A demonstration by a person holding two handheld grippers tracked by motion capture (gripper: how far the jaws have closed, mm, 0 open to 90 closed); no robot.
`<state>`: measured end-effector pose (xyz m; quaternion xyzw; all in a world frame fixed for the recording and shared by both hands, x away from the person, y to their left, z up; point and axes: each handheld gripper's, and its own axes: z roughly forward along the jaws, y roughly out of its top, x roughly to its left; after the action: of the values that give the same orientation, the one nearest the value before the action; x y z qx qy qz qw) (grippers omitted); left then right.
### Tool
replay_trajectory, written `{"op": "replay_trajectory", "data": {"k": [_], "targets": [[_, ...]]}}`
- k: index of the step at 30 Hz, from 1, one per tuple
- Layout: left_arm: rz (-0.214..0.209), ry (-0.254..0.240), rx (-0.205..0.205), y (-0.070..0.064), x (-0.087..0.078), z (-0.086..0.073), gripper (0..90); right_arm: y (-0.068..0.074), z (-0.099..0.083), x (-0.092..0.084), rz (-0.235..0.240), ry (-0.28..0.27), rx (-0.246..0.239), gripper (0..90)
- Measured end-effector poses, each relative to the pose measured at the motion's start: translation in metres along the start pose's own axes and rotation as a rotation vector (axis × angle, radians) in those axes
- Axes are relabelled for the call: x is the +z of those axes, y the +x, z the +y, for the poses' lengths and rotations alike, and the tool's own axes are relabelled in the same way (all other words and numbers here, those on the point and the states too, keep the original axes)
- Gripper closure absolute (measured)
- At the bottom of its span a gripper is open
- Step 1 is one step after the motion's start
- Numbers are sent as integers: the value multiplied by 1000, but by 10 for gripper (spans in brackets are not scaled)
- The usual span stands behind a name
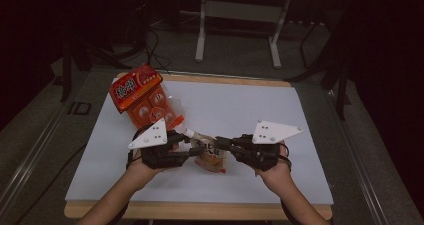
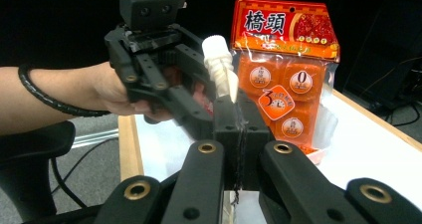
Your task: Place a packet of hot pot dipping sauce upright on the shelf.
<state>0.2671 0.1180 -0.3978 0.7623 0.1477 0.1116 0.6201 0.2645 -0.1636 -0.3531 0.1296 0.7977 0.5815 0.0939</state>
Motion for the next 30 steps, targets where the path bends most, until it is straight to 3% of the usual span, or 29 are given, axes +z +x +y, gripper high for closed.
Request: {"op": "replay_trajectory", "data": {"k": [8, 22, 26, 30], "targets": [[-37, 21, -2, 4, 0, 0, 858, -5, -3, -1, 1, -2, 23, 896], [-54, 25, 36, 6, -1, 13, 900, -9, -1, -5, 6, -45, 54, 868], [-52, 27, 42, 8, -1, 16, 900, -11, 0, -8, -10, -51, 61, 784], [-19, 24, 36, 11, -2, 18, 900, -14, -1, -10, -33, -61, 71, 639]]}}
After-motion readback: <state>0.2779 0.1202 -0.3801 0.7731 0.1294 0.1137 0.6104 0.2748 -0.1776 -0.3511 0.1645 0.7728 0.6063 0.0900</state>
